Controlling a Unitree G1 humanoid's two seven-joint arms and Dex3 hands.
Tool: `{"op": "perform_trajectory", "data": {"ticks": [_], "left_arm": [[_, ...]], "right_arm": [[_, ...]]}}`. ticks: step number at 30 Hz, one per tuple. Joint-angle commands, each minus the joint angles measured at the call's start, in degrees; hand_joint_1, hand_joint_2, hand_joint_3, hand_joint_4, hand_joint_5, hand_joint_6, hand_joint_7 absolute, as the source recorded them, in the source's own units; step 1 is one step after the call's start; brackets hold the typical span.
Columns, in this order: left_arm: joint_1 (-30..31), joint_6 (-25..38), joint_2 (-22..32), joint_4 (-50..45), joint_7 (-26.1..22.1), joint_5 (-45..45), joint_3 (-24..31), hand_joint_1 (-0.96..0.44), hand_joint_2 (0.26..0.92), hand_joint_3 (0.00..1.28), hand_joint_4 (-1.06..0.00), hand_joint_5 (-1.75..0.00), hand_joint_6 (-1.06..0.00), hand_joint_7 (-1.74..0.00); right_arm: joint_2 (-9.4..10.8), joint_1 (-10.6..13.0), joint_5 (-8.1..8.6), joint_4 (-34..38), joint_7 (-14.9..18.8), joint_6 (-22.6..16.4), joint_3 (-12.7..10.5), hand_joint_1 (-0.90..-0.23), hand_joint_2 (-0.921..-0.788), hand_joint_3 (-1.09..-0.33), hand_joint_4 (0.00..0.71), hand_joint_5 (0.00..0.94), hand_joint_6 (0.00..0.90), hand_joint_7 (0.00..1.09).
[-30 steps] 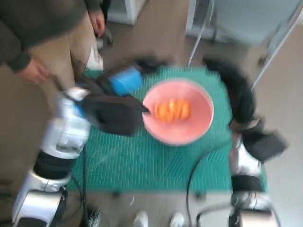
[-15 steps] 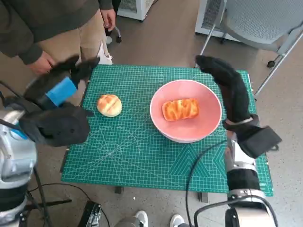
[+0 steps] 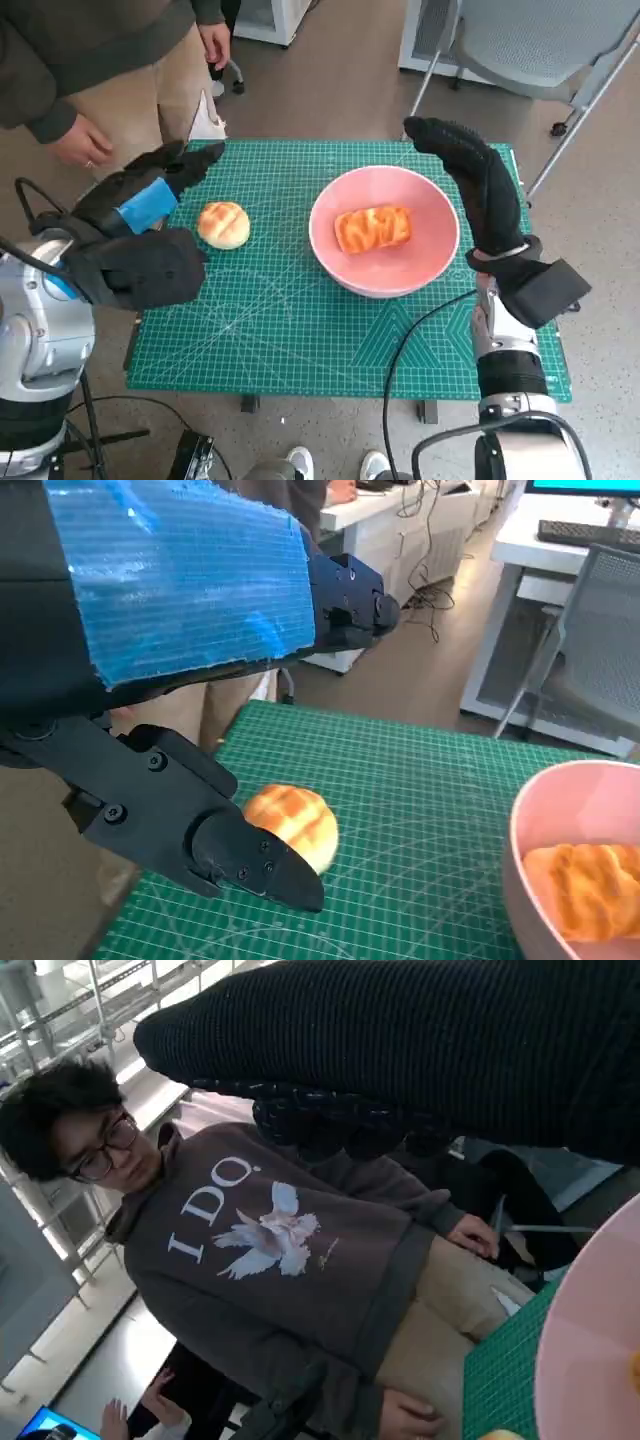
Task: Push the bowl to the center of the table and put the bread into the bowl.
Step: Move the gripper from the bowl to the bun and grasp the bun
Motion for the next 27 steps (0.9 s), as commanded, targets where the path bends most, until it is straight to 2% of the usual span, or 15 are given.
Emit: {"op": "perform_trajectory", "data": {"ticks": [1, 13, 27], "left_arm": [[-1.1, 0.3, -0.41, 1.13, 0.9, 0.23, -0.91, -0.42, 0.699, 0.0, 0.0, 0.0, -0.18, -0.01], [-5.24, -0.76, -1.61, 8.27, 2.11, 1.91, -5.16, -0.45, 0.701, 0.0, 0.0, 0.0, -0.18, -0.01], [-13.18, -1.38, -4.82, 23.23, 5.48, 5.81, -11.06, -0.49, 0.708, 0.0, 0.0, 0.0, -0.17, 0.0]], "right_arm": [[-0.46, 0.02, 0.66, 1.15, 1.47, 0.38, -0.41, -0.742, -0.921, -0.805, 0.2, 0.002, 0.001, 0.53], [-0.9, 0.26, 0.91, 1.1, 3.08, 0.62, -1.19, -0.728, -0.921, -0.807, 0.2, 0.002, 0.0, 0.53], [-1.87, 0.97, 1.4, -0.07, 4.3, 1.18, -1.8, -0.721, -0.921, -0.811, 0.198, 0.001, -0.001, 0.53]]}}
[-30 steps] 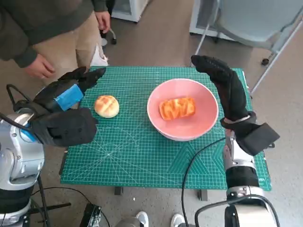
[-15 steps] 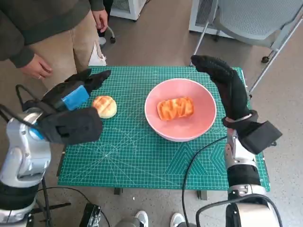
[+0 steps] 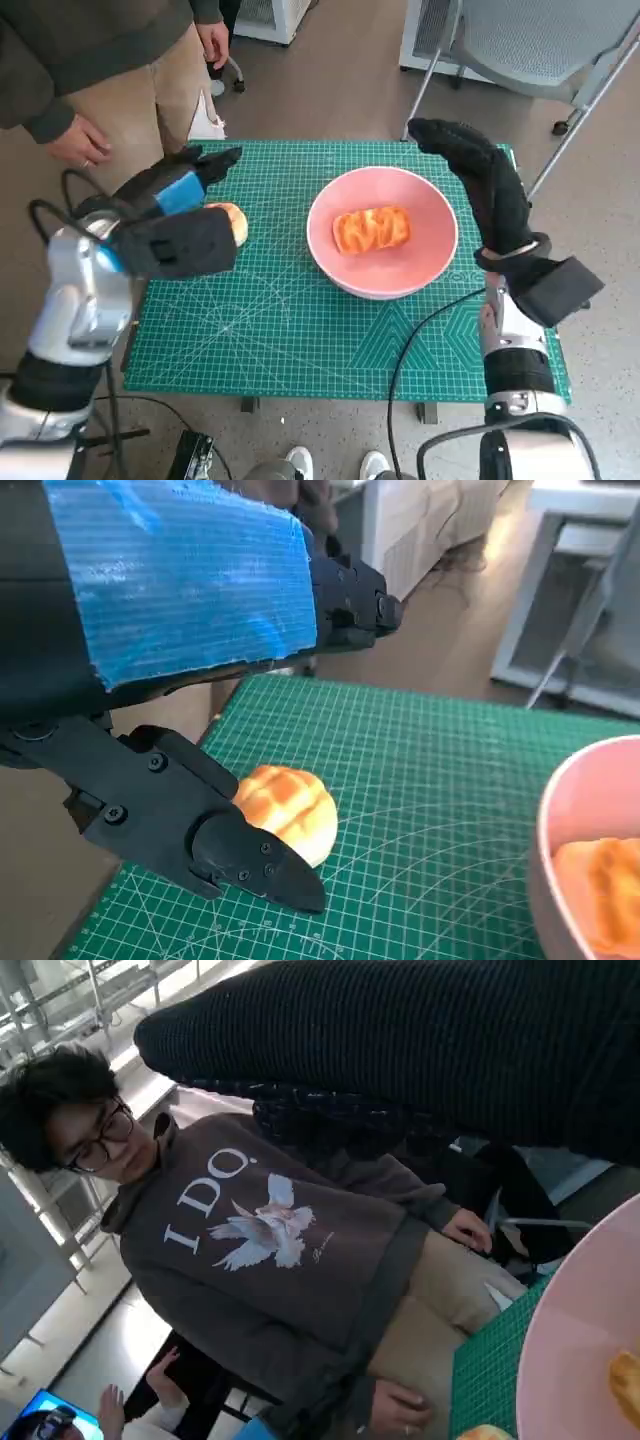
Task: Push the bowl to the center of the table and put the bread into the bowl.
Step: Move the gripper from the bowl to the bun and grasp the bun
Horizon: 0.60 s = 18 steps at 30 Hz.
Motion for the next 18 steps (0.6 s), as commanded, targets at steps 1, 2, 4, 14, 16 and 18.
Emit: {"op": "perform_trajectory", "data": {"ticks": [1, 2, 4, 14, 16, 18], "left_arm": [[-4.43, -0.6, -1.11, 6.31, 1.6, 2.02, -2.23, -0.49, 0.708, 0.0, 0.0, 0.0, -0.17, 0.0], [-5.06, -0.71, -1.32, 7.55, 1.77, 2.3, -2.63, -0.49, 0.709, 0.0, 0.0, 0.0, -0.18, 0.0], [-6.36, -0.95, -1.74, 10.11, 2.07, 2.72, -3.42, -0.49, 0.709, 0.0, 0.0, 0.0, -0.18, 0.0], [-14.55, -2.28, -5.7, 28.13, 4.79, 4.46, -7.67, -0.49, 0.712, 0.0, 0.0, 0.0, -0.17, 0.0], [-15.82, -2.58, -6.32, 31.0, 5.26, 4.6, -8.38, -0.49, 0.712, 0.0, 0.0, 0.0, -0.18, 0.0], [-16.95, -2.87, -6.91, 33.63, 5.62, 4.73, -8.96, -0.49, 0.713, 0.0, 0.0, 0.0, -0.18, 0.0]], "right_arm": [[-0.71, 1.31, 0.82, 0.03, 0.79, 0.83, -0.39, -0.721, -0.921, -0.811, 0.198, 0.0, -0.001, 0.53], [-0.77, 1.34, 0.8, 0.01, 0.78, 0.82, -0.41, -0.721, -0.921, -0.812, 0.198, 0.0, -0.001, 0.53], [-0.85, 1.4, 0.75, -0.04, 0.72, 0.8, -0.42, -0.721, -0.921, -0.812, 0.197, 0.0, -0.001, 0.52], [-1.26, 1.9, 0.38, -0.74, 0.11, 0.92, -0.28, -0.717, -0.921, -0.813, 0.196, 0.0, -0.001, 0.52], [-1.27, 2.0, 0.33, -0.96, 0.0, 1.0, -0.26, -0.717, -0.921, -0.813, 0.196, 0.0, -0.001, 0.52], [-1.27, 2.11, 0.27, -1.2, -0.13, 1.06, -0.24, -0.717, -0.921, -0.814, 0.195, 0.0, -0.001, 0.52]]}}
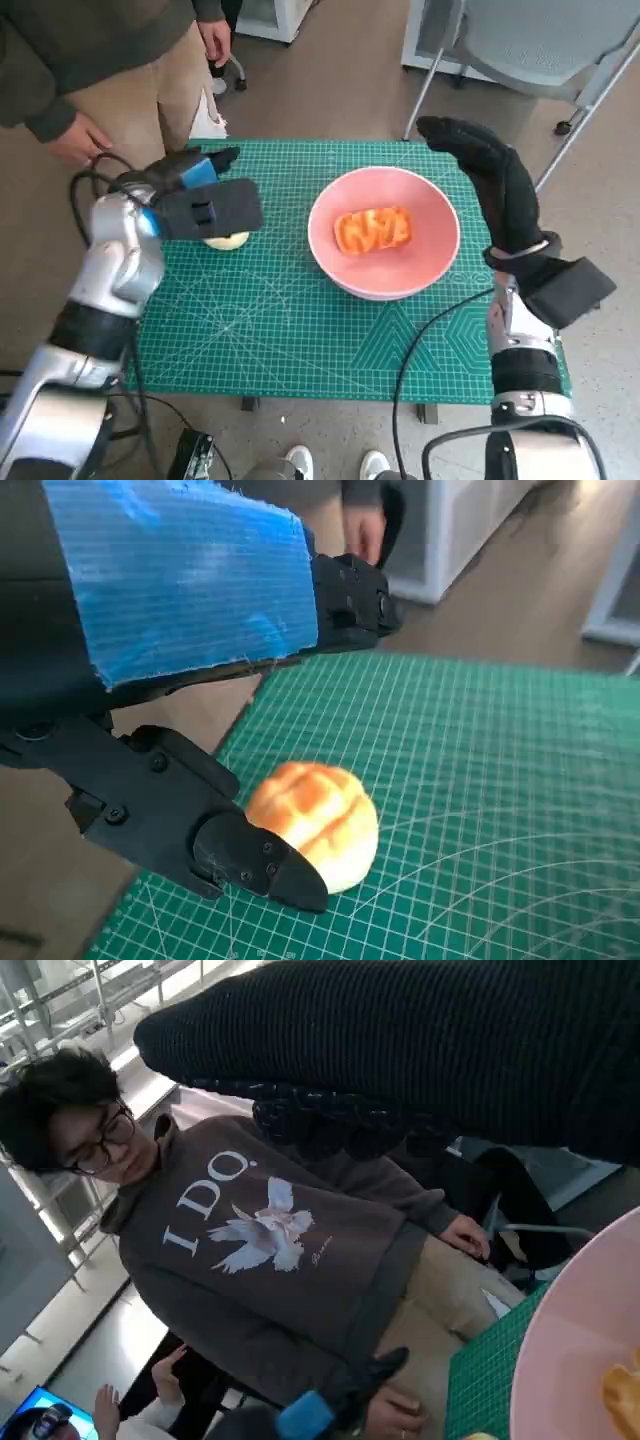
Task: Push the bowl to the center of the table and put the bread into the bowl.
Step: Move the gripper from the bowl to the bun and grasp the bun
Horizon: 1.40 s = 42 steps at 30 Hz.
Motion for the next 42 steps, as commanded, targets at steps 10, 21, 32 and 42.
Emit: {"op": "perform_trajectory", "data": {"ticks": [10, 21, 32, 42], "left_arm": [[-8.98, -2.65, -3.77, 17.22, 2.49, 1.08, -3.62, -0.5, 0.714, 0.0, 0.0, 0.0, -0.17, 0.0], [-11.76, -4.67, -5.26, 24.78, 2.64, 1.11, -5.43, -0.5, 0.718, 0.0, 0.0, 0.0, -0.17, 0.0], [-12.9, -6.03, -6.12, 29.4, 2.78, 0.8, -6.24, -0.5, 0.718, 0.0, 0.0, 0.0, -0.17, 0.0], [-13.2, -7.62, -6.15, 31.92, 2.93, 1.33, -7.35, -0.49, 0.726, 0.0, 0.0, 0.0, -0.17, 0.0]], "right_arm": [[-0.32, 2.44, -0.24, -1.54, -1.05, 1.24, 0.0, -0.717, -0.921, -0.815, 0.195, 0.0, -0.001, 0.52], [-0.11, 3.04, -0.17, -2.49, -1.52, 1.46, 0.07, -0.716, -0.921, -0.817, 0.194, 0.0, -0.001, 0.51], [0.03, 3.14, -0.24, -2.56, -2.01, 1.54, 0.18, -0.717, -0.921, -0.817, 0.194, 0.0, -0.001, 0.51], [0.18, 3.3, -0.6, -2.83, -2.63, 1.52, 0.44, -0.718, -0.921, -0.816, 0.194, 0.0, -0.001, 0.51]]}}
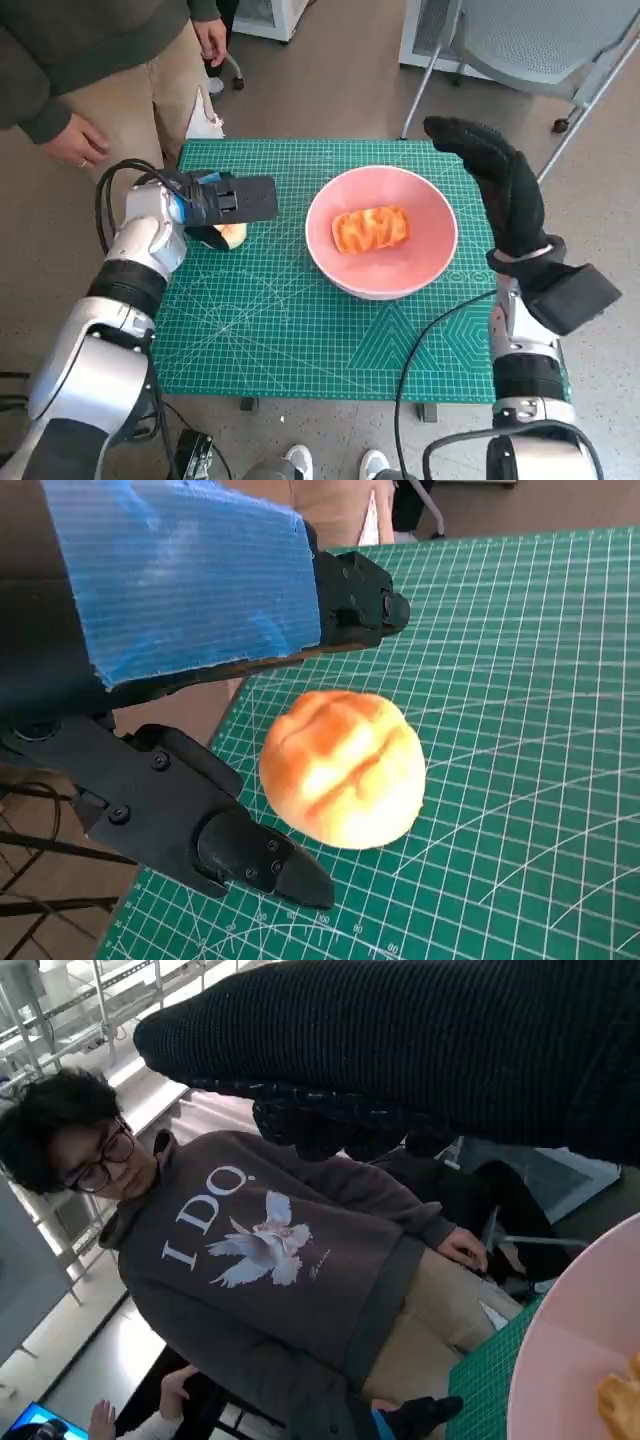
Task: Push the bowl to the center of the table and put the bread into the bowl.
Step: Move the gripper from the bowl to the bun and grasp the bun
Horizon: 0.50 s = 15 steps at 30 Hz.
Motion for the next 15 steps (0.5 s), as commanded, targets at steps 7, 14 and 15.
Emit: {"op": "perform_trajectory", "data": {"ticks": [7, 14, 15], "left_arm": [[-1.79, -1.69, -0.18, 3.03, 1.14, 0.55, -1.44, -0.49, 0.733, 0.01, 0.0, 0.0, -0.17, 0.0], [-2.14, -2.07, -1.01, 5.36, 1.91, 0.49, -2.13, -0.5, 0.739, 0.01, 0.0, 0.0, -0.17, 0.0], [-2.2, -2.0, -1.15, 5.67, 1.96, 0.43, -2.17, -0.5, 0.741, 0.01, 0.0, 0.0, -0.17, 0.0]], "right_arm": [[0.3, 1.64, -0.65, 0.04, -0.71, 0.69, 0.3, -0.718, -0.921, -0.816, 0.194, 0.0, -0.001, 0.51], [0.29, 1.58, -0.51, 0.12, -0.55, 0.76, 0.3, -0.719, -0.921, -0.815, 0.194, 0.0, -0.001, 0.52], [0.28, 1.57, -0.52, 0.14, -0.56, 0.74, 0.3, -0.719, -0.921, -0.815, 0.194, 0.0, -0.001, 0.52]]}}
